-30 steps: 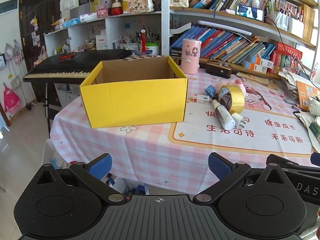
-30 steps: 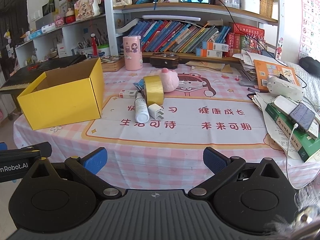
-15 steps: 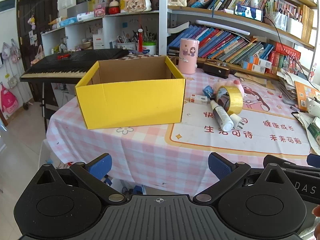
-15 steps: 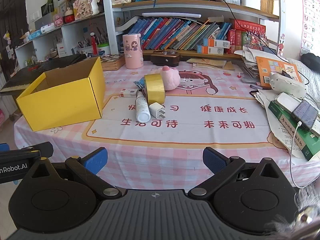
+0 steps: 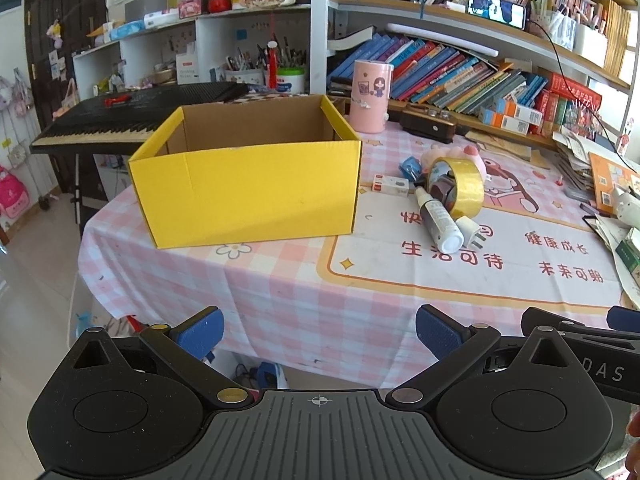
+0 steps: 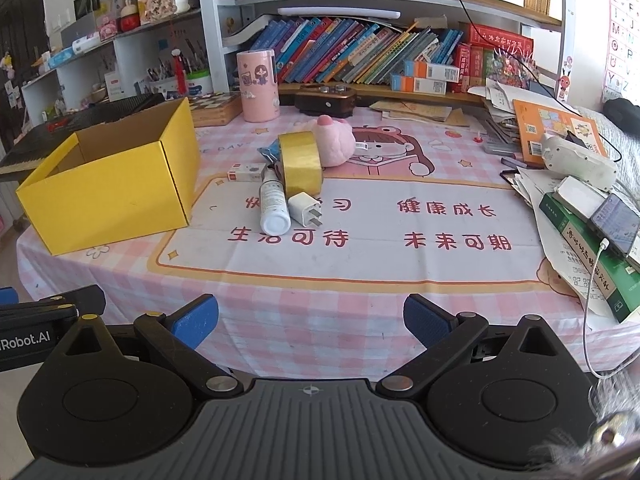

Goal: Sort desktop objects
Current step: 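Move the right gripper to the white charger plug and grasp it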

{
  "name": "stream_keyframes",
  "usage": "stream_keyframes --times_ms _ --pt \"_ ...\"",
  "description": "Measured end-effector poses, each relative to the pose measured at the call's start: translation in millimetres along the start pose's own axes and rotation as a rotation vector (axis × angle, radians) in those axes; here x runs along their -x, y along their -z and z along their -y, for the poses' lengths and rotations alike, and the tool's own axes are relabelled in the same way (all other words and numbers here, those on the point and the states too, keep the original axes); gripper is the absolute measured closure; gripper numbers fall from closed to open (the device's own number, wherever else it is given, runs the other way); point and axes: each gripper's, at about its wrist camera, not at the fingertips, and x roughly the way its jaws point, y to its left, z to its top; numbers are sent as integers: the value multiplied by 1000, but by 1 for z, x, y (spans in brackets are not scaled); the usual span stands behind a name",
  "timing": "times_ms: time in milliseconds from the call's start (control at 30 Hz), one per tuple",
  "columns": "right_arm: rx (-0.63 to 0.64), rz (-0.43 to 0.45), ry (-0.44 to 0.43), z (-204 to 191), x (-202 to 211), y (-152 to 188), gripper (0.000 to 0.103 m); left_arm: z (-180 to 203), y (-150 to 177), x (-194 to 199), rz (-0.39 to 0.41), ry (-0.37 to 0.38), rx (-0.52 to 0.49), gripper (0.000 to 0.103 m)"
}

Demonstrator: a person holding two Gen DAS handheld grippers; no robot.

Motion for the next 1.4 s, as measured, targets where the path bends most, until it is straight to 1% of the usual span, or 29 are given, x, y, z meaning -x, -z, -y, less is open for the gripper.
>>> stream_keyframes --times_ms 67,167,667,933,1067,1233,1400 --pt "0 -6 3 2 -3 -1 7 1 -1 -3 -8 9 1 0" --pt "-4 -11 2 5 -7 -3 9 3 -2 -7 -19 19 7 0" --pt "2 -34 -22 34 -33 -21 9 35 -13 -32 -52 17 8 1" --pt "27 -34 -49 49 -51 -36 9 54 -23 -42 -35 -24 4 1" --pt "43 -37 -68 57 -60 -44 9 61 -29 -50 -43 -38 14 0" --pt "65 -45 -91 63 -72 -53 10 71 -34 -54 -21 -36 26 0" --pt "91 -52 -123 70 -83 -61 15 82 -39 -59 -29 -58 16 0"
